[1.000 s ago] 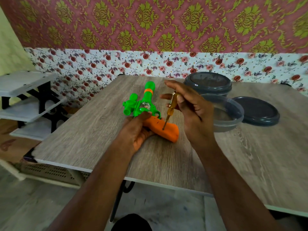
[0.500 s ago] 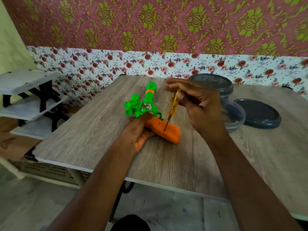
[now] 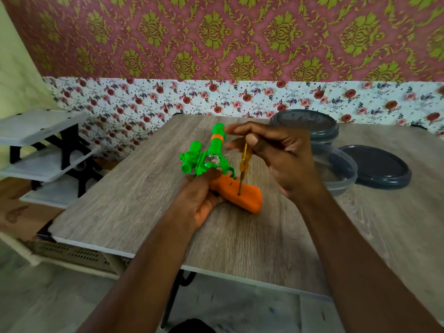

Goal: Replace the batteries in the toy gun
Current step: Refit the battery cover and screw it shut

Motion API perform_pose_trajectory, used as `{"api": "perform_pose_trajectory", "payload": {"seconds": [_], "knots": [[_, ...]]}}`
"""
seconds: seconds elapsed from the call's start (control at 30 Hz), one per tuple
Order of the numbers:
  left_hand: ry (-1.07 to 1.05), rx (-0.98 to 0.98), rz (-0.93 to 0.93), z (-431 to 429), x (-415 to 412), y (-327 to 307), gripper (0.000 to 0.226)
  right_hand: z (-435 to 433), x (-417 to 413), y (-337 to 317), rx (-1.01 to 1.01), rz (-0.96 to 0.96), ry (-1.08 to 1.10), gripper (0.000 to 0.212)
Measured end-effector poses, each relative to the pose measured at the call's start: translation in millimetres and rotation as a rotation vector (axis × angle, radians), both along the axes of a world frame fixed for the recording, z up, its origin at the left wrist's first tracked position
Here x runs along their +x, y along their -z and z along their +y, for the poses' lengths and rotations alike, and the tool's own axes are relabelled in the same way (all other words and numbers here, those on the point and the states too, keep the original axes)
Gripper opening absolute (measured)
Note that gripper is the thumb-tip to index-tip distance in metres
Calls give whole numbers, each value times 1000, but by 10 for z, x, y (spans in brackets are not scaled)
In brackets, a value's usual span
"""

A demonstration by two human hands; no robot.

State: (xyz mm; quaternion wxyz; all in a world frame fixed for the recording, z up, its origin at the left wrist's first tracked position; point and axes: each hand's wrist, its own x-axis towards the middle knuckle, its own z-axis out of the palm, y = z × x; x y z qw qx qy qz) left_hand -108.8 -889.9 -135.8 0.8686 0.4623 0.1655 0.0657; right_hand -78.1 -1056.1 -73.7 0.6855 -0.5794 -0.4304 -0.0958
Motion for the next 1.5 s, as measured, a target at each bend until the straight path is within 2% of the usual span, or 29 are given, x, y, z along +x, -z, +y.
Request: {"api": "perform_pose_trajectory", "payload": {"seconds": [0.13, 0.3, 0.47, 0.6, 0.73, 0.83, 1.07, 1.23, 1.4, 1.5], "knots": [[7, -12, -2, 5, -1, -13, 38, -50, -1, 37, 79, 77, 15, 38], [16, -8, -7, -2, -15, -9, 37, -50, 27, 75, 50, 22, 48, 26], [15, -6, -7, -9, -27, -31, 32, -44, 11, 61, 52, 55, 36, 26], [18, -14, -15, -20, -42, -47, 32, -25, 8, 67, 25, -36, 153, 16], [34, -17, -18, -7, -55, -38, 35, -90, 6, 60, -41, -29, 35, 28], [22, -10, -9, -1, -44, -36, 39, -97, -13, 47, -63, -32, 37, 30], [23, -16, -12, -12, -41, -39, 38, -46, -7, 78, -115, -212, 269, 18], [24, -29, -5, -12, -44, -36, 38, -71, -23, 52, -39, -133, 165, 22], [25, -59, -21, -15, -41, -36, 34, -58, -5, 72, -72, -206, 343, 29], [18, -34, -4, 1, -28, -16, 36, -59, -26, 66, -100, -230, 293, 23]]}}
